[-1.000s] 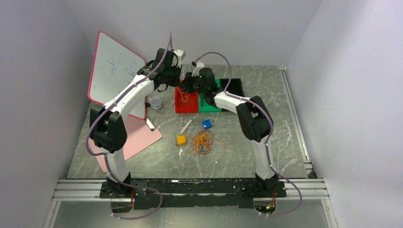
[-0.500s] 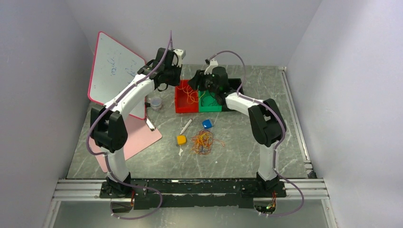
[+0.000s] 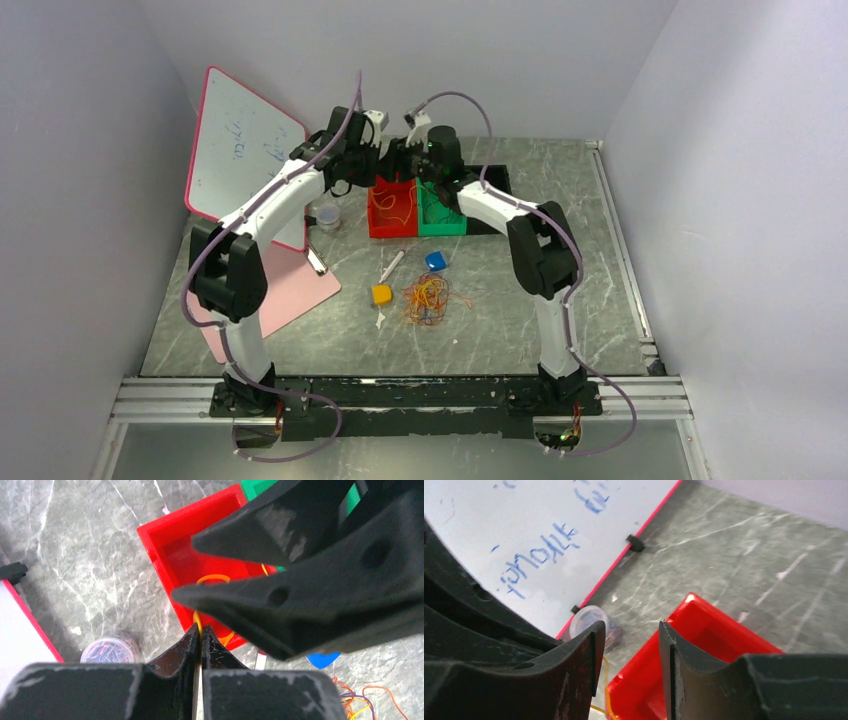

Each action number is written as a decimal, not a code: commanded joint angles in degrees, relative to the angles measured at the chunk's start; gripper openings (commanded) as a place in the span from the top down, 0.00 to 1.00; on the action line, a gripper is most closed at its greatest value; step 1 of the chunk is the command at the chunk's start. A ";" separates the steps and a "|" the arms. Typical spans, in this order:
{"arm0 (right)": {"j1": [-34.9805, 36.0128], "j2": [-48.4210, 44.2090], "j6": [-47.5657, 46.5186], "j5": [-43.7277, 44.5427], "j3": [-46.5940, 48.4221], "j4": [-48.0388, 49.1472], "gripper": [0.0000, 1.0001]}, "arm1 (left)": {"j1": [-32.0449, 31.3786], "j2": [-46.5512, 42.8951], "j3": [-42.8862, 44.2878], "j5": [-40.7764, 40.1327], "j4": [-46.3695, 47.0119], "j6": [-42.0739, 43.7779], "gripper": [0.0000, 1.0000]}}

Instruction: Untangle the cables

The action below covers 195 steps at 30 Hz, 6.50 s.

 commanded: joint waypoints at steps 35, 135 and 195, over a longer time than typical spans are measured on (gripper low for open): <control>-9.93 -8.54 -24.95 -1.39 -7.74 -21.56 0.46 | 1.13 -4.88 -5.27 2.98 2.45 0.50 0.93; -1.94 2.30 -25.47 1.87 5.71 -13.89 0.94 | 1.15 -4.89 -6.48 2.04 1.80 -0.40 0.93; -2.91 -50.20 -10.39 10.68 -46.87 -13.74 0.59 | -0.18 2.15 4.40 -0.74 1.92 -0.92 0.47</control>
